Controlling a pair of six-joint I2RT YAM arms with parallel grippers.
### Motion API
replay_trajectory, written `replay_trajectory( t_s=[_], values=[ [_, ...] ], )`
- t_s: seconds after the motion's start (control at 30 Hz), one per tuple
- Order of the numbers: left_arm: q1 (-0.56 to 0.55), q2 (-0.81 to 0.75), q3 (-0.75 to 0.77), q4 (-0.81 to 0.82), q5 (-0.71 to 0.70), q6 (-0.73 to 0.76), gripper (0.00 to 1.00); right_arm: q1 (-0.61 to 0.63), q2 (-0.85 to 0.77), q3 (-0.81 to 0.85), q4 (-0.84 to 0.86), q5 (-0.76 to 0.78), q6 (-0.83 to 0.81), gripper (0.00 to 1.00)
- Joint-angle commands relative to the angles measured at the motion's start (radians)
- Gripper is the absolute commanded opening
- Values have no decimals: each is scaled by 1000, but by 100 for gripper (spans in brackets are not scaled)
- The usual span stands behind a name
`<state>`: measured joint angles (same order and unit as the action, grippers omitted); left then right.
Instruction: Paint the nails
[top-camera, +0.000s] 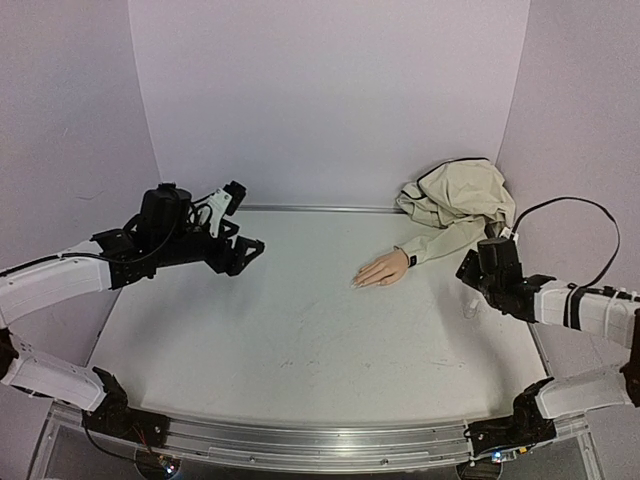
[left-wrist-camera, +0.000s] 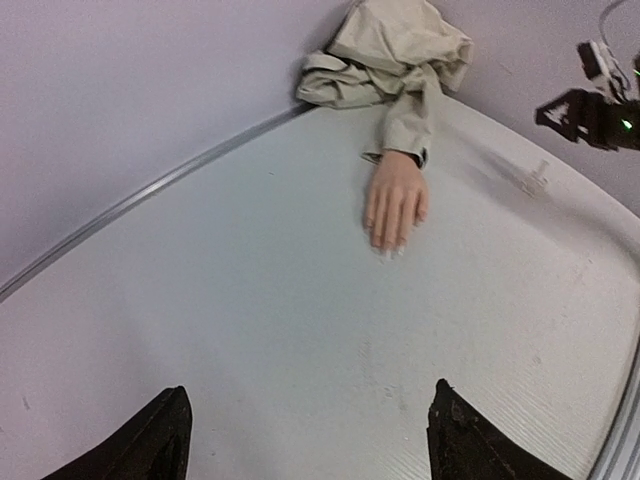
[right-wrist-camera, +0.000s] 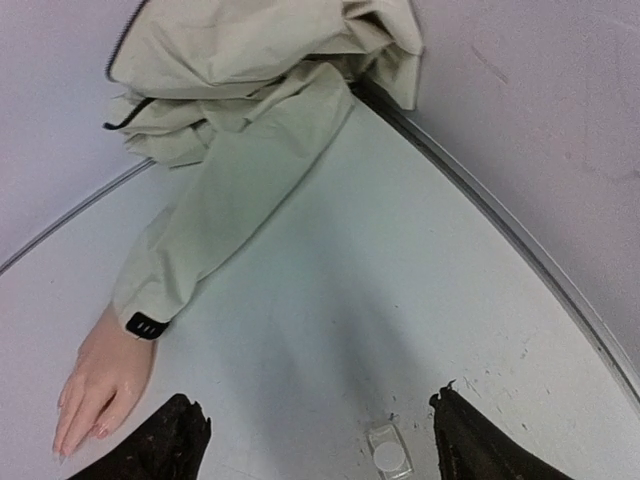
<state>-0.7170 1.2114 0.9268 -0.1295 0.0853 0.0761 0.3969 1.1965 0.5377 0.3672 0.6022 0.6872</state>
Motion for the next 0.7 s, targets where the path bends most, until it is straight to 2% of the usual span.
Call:
replay_trajectory(
  t_s=[0.0,0.1,0.2,0.4,0.67],
  values=[
    [134,-104,1,59,-144,-93,84,-4,-138,44,16,-177,-301,84],
    [267,-174,-3,57,-195,-135,87,-5,-258,51,22,-233,-397,90],
    [349,-259,-3,57,-265,-137,91,-5,-372,74,18,-281,-465,98],
    [360,-321,12,53,-323,-88,99,-5,-435,207,-96,-266,-516,98],
    [360,-385,31,32,-290,-100,99,-5,-438,295,-165,-269,-534,98]
  ],
)
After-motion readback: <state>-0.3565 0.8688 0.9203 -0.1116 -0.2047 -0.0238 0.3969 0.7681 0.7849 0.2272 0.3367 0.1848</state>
